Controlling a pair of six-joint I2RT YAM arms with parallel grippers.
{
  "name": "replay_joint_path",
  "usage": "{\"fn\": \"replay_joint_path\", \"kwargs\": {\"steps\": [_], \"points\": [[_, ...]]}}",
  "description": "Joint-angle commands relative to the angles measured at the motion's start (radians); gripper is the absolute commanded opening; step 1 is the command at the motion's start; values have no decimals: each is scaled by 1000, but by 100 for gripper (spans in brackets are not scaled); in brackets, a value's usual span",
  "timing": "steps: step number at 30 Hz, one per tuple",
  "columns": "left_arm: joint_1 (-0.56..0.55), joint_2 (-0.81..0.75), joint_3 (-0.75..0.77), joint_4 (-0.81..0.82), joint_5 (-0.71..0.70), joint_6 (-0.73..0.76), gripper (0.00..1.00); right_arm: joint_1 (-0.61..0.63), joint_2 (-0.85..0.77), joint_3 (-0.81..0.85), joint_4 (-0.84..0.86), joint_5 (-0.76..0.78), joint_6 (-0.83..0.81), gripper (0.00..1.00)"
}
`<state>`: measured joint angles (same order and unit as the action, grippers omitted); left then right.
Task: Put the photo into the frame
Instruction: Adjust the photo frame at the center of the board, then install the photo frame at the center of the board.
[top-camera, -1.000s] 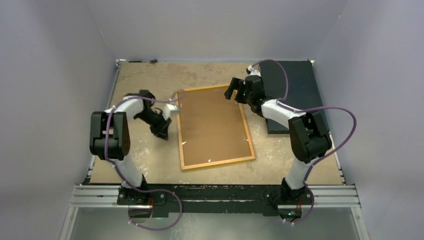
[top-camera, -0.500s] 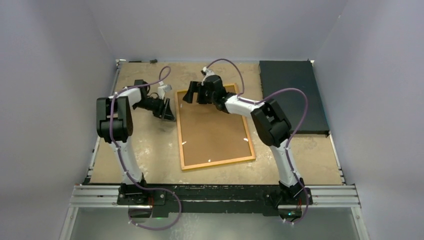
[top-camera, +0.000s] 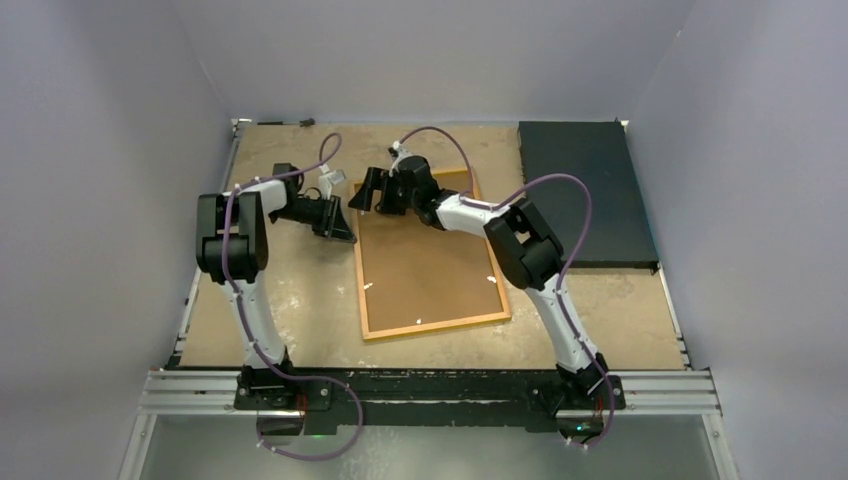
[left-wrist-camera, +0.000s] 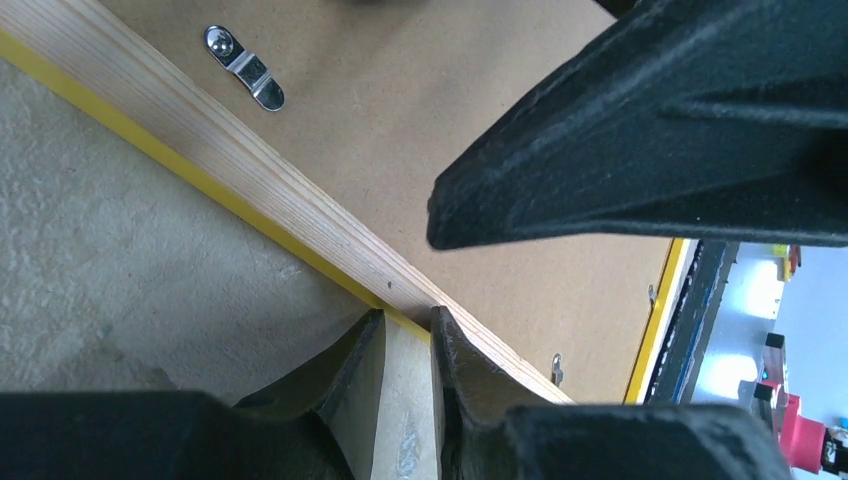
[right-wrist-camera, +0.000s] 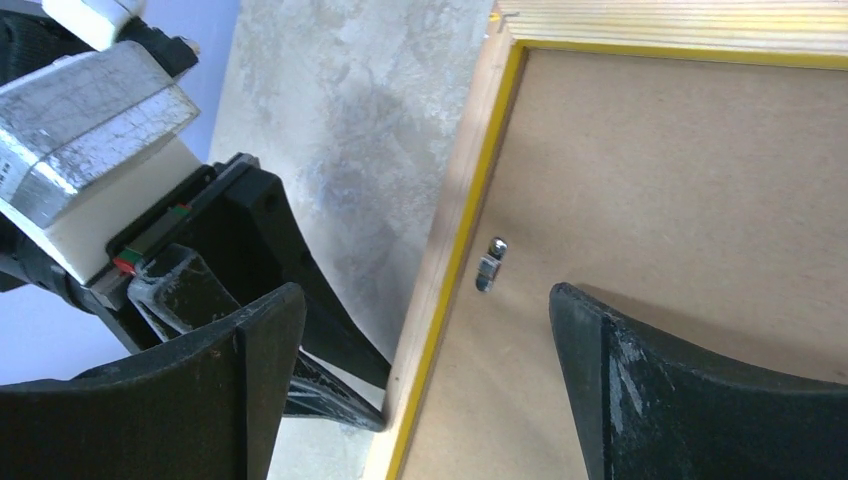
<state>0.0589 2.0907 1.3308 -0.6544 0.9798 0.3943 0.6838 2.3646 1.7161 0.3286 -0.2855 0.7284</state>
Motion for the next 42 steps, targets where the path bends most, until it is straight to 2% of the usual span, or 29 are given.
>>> {"fn": "replay_joint_path", "kwargs": {"steps": [1, 8, 31, 37, 42], "points": [[-8, 17, -42, 44, -38, 24, 20, 12, 37, 50, 52, -63, 71, 94], [-7, 10, -59, 44, -44, 38, 19, 40, 81, 87, 58, -82, 111, 93], [-7, 0, -64, 4, -52, 89, 17, 51, 106, 59, 168, -67, 198, 93], [5, -13, -40, -64, -43, 133, 17, 38, 11, -18, 206, -131, 203, 95], [54, -44, 18, -224, -41, 287, 19, -67, -205, -194, 194, -135, 127, 99]]}}
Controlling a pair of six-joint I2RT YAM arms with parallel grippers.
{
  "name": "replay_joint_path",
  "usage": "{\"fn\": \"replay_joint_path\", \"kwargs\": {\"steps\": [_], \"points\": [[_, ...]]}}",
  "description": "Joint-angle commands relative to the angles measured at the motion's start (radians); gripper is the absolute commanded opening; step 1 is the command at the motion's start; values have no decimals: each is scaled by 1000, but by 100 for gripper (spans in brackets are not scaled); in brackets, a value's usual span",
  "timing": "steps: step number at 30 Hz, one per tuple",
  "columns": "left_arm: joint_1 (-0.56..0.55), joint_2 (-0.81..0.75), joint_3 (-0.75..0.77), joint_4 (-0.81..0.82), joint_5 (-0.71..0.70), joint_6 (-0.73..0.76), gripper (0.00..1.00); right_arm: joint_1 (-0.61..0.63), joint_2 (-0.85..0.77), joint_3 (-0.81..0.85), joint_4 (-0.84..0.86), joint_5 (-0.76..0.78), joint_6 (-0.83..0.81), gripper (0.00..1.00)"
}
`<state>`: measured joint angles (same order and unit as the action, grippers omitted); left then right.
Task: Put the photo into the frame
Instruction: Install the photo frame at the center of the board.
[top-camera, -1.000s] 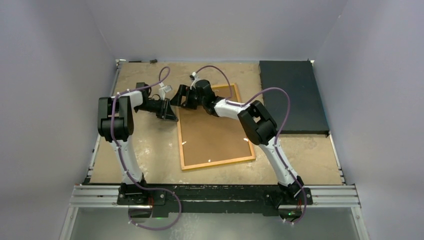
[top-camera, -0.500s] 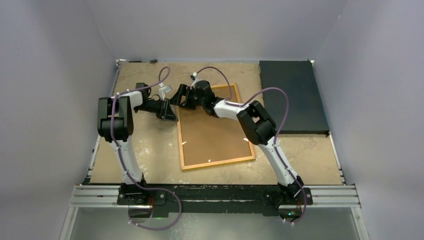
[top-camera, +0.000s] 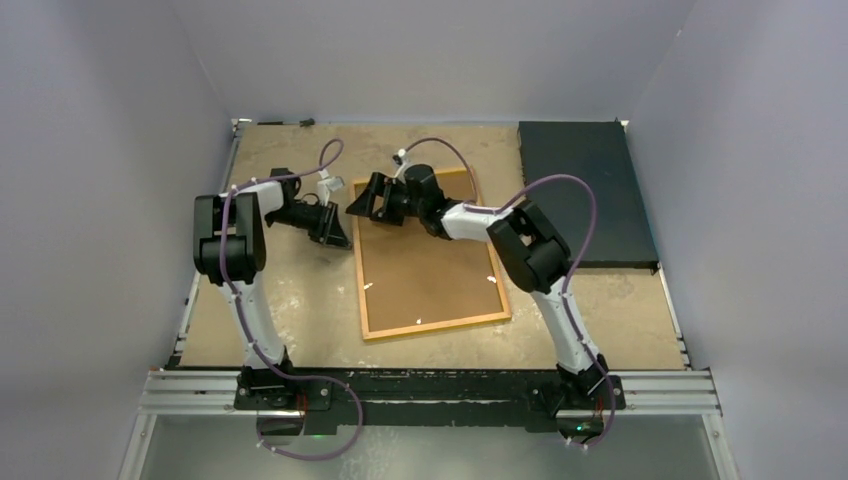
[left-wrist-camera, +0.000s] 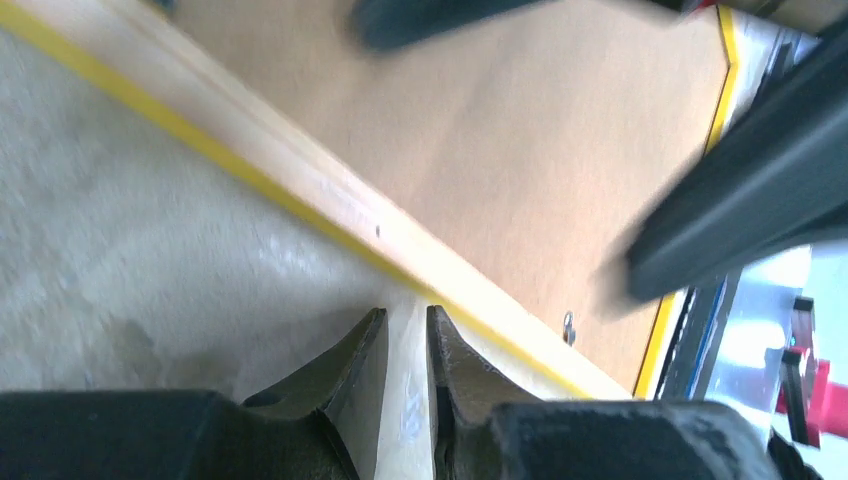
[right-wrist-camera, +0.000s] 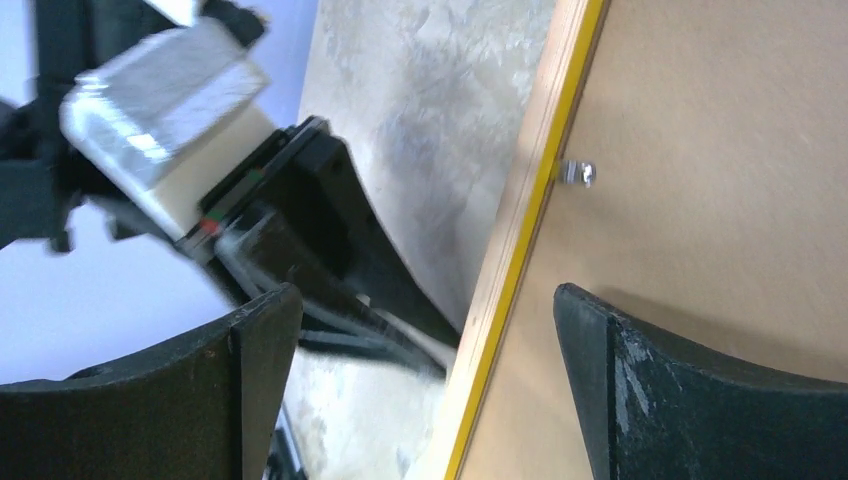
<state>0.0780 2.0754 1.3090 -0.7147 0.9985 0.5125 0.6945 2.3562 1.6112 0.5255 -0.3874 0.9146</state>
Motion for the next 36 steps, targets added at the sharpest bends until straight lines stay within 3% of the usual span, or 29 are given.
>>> {"fn": "replay_joint_path", "kwargs": {"steps": [1, 4, 8, 13, 16, 27, 31, 36], "points": [[41, -35, 46, -195, -64, 199, 20, -108, -231, -116, -25, -32, -78, 99], [44, -60, 53, -242, -102, 257, 23, -209, -327, -203, -72, 4, -134, 99], [18, -130, -37, -164, -209, 281, 24, -303, -382, -224, -222, 178, -276, 99], [-133, -266, -230, 34, -412, 259, 24, -358, -380, -219, -276, 378, -380, 99], [-178, -302, -273, 72, -446, 251, 24, -373, -363, -206, -292, 412, -412, 99], [-242, -341, -337, 91, -507, 264, 23, -387, -197, -137, -307, 390, -386, 99], [-261, -344, -349, 96, -511, 256, 23, -381, -152, -102, -257, 312, -372, 99], [-296, -324, -364, 104, -521, 242, 22, -298, -59, 62, -292, 231, -360, 99]]}}
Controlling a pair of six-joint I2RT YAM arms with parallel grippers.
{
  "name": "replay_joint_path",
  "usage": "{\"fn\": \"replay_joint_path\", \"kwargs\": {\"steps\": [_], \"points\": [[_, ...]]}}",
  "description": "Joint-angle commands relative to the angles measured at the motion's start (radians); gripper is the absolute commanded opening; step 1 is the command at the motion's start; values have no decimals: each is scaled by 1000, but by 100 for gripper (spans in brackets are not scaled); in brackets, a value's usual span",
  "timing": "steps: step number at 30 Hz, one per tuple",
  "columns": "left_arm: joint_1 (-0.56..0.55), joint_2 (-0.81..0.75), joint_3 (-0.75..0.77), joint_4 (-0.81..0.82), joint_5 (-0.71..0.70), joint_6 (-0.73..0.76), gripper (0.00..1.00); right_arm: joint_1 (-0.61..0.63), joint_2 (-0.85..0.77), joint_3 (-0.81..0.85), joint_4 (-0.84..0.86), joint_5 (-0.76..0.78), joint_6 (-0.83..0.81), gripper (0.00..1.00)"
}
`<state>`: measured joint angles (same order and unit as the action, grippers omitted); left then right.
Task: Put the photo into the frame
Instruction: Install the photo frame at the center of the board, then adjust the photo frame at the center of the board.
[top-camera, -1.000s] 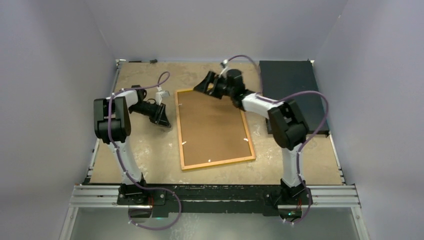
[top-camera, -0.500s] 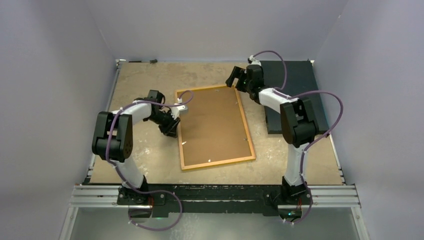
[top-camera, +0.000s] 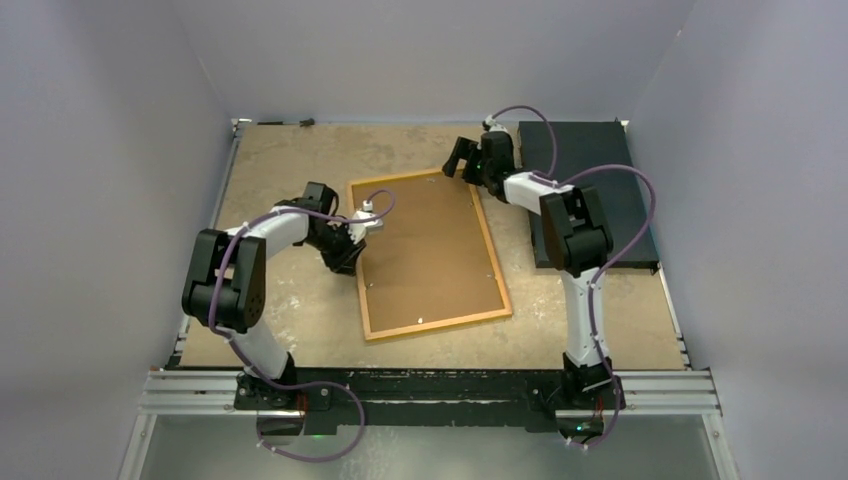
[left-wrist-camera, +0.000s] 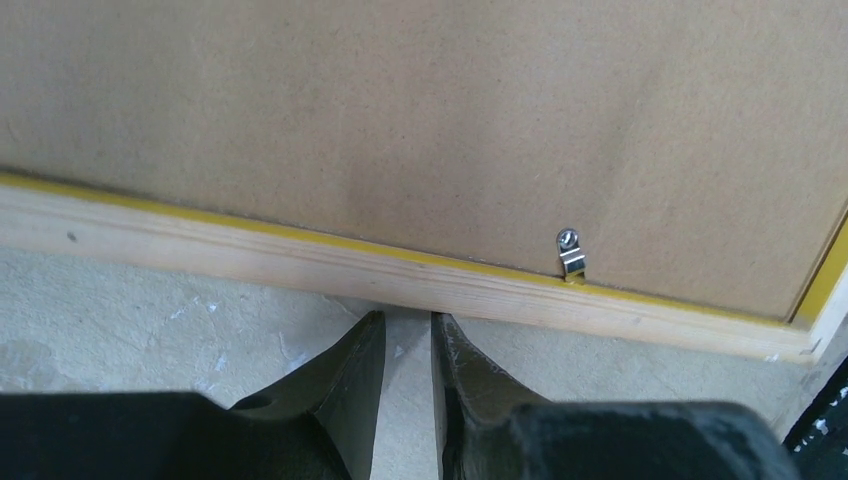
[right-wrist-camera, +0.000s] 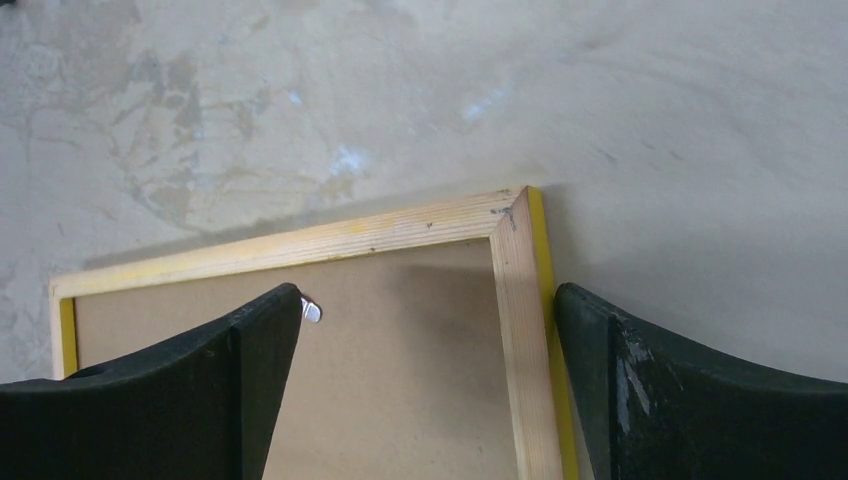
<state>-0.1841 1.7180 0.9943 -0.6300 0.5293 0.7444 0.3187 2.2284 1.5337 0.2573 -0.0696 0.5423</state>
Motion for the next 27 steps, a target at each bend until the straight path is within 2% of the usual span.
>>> {"fn": "replay_joint_path", "kwargs": {"steps": [1, 7, 9, 12, 15, 19, 22, 24, 27], "points": [[-43, 37, -55, 25, -53, 5, 23, 106, 99, 194, -43, -111, 12, 99], [-109, 75, -37, 8, -23, -21, 23, 263, 304, 592, -150, -263, 19, 99], [-115, 88, -1, -32, 6, -19, 24, 277, 326, 648, -166, -274, 24, 99], [-112, 89, 69, -171, 52, 19, 28, 265, 267, 626, -176, -234, -13, 99], [-75, 66, 158, -329, 103, 97, 33, 225, 147, 514, -145, -192, -36, 99], [65, 72, 337, -422, 124, 128, 35, 194, -47, 313, -134, -118, -71, 99], [168, 120, 467, -312, 90, 10, 34, 194, -209, 101, -143, -98, -69, 99], [216, 166, 512, -162, 63, -116, 34, 194, -341, -91, -129, -97, -39, 99], [239, 248, 554, -14, 35, -229, 34, 189, -540, -375, -132, -96, 6, 99]]}}
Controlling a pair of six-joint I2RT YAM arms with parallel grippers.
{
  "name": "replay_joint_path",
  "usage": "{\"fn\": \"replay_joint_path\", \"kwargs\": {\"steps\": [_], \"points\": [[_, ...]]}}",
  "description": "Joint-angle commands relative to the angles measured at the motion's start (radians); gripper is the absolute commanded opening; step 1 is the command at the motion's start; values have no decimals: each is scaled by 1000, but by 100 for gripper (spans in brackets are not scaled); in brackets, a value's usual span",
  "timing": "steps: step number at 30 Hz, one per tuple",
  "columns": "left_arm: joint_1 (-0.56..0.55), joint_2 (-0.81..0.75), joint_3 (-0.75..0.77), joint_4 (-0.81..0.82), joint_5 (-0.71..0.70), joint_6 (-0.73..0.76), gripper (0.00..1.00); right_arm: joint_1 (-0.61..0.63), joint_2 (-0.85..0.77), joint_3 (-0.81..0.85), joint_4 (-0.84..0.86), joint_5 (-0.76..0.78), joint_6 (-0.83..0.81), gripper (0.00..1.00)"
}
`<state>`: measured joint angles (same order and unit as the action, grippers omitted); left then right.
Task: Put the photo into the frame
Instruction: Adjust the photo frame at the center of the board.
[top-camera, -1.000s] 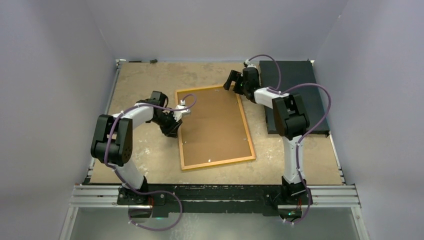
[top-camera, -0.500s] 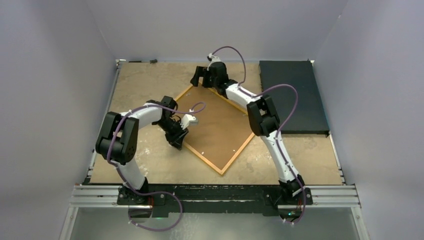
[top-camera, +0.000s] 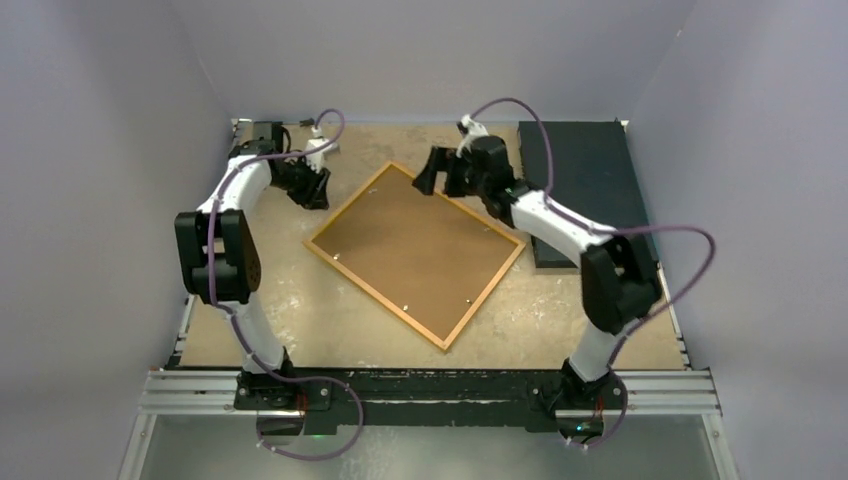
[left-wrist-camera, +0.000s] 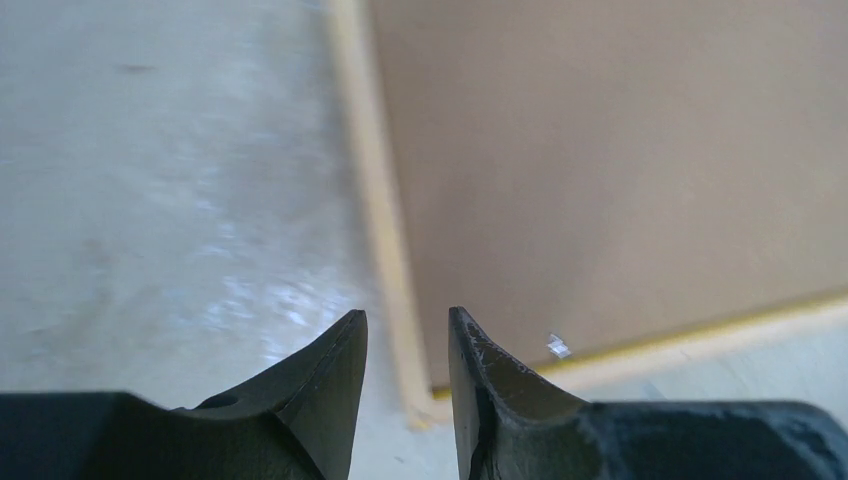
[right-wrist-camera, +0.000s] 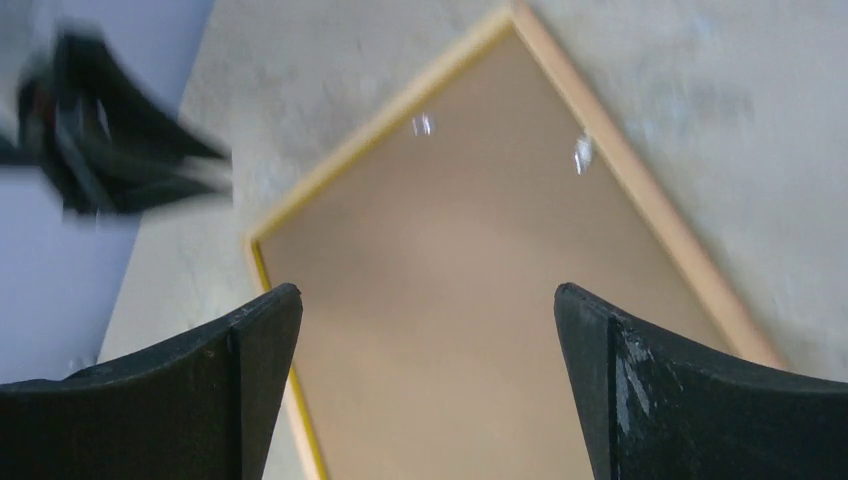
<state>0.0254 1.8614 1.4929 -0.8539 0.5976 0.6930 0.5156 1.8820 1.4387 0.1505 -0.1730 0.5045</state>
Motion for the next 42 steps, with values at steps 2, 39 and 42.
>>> {"fn": "replay_joint_path", "kwargs": {"steps": [2, 39, 42], "points": [[30, 167, 98, 236, -13, -221, 34, -10, -334, -449, -35, 0, 68, 99], [159, 22, -199, -3, 107, 9, 25, -109, -664, -661, -183, -20, 92, 98], [157, 68, -140, 25, 197, -65, 32, -30, -493, -589, -17, -62, 162, 97]]}}
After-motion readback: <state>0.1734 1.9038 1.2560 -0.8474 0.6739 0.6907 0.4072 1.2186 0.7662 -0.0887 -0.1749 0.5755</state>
